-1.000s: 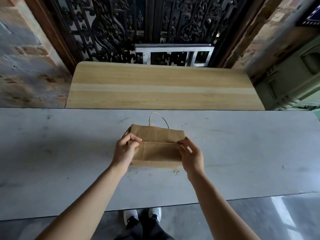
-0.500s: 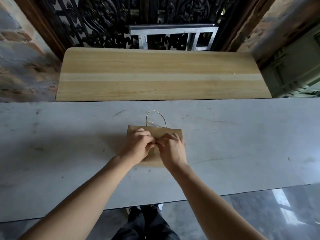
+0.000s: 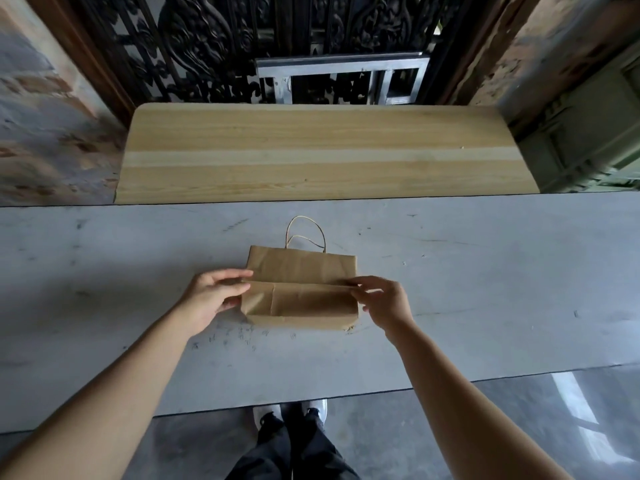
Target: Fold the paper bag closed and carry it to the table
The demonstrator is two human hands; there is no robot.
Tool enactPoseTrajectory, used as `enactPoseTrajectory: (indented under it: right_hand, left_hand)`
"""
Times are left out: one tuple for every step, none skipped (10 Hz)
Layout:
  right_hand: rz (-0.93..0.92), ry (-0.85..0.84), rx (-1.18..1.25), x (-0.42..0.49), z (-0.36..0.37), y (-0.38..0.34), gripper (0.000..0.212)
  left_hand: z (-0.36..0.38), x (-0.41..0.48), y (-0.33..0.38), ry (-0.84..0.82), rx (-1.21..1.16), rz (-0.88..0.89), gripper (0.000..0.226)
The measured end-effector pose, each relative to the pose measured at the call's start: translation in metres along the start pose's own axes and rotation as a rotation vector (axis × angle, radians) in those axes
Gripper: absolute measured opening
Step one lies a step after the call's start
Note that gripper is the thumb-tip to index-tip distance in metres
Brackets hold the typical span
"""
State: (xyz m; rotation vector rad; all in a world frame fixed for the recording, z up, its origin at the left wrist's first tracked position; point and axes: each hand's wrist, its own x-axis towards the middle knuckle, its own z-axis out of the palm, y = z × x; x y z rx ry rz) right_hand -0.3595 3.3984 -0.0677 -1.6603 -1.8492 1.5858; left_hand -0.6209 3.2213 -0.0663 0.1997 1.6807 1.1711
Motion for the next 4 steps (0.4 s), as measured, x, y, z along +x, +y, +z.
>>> enactPoseTrajectory:
  right_hand:
    - [0.116,-0.037,0.283,-0.007,-0.001,-0.002,0.034]
    - [0.108,-0.028,0.313,-0.018,-0.002,-0.009,0.037]
    - [0.063,0.015,0.19,-0.038,-0.011,-0.018,0.04]
    - [0.065,0.007,0.172,-0.072,-0.022,-0.03,0.034]
  left_hand:
    - [0.011,-0.011,0.004,0.126,-0.069,0.007,0.033]
    - [0.024,-0.031,0.007,0.231,-0.069,0.068,0.034]
    - [0.026,-0.053,0.011,0.264,-0.092,0.118,0.032]
    - [0.023,-0.087,0.013,0.23,-0.027,0.125,0.029]
